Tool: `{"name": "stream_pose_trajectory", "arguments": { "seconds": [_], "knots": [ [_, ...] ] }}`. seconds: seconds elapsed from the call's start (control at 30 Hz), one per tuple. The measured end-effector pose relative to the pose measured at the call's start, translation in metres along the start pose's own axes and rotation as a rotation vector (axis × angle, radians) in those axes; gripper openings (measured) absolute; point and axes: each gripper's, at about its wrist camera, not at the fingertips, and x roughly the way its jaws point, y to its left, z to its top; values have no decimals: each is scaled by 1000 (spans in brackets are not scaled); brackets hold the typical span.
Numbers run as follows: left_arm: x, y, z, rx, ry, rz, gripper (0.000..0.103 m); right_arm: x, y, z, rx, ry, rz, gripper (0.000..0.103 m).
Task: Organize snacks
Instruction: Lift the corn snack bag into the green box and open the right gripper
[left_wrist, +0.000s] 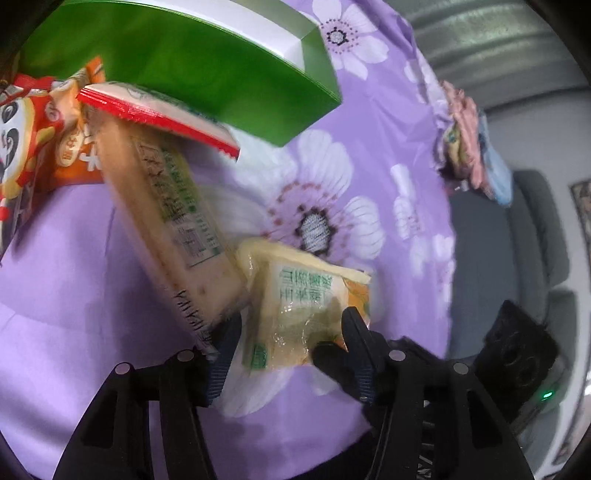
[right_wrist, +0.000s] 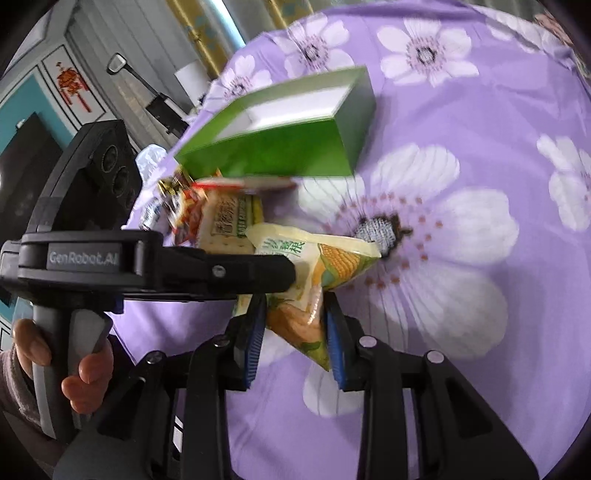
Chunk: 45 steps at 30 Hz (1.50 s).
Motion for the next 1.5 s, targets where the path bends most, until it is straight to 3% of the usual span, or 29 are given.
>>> {"name": "stream_pose_trajectory", "arguments": {
  "seconds": [0.2,0.3,0.37,0.7,0.9,1.13,1.5],
  "knots": [
    [2,-17,-22,109,-20,44,56,-3,1,-16,12,17,12,34],
    [4,-22,-26,146,-14,60,51,-4,1,-19,5,16,2,32],
    [5,-26,-27,163,-16,58,43,-7,1,-21,-9,14,-8,31],
    [-16,-55,-22,275,-100,45,40,-33,6,-9,-42,-62,-33,31],
    [-48,-65,7,330,-214,49,40,-39,25,34,-126,-138,-39,31],
    [-82,-53,63,336,-329,87,40,-17,49,99,-225,-196,-19,31],
    [-78,1,128,235,-356,166,40,61,61,162,-249,-132,21,32]
  ]
}}
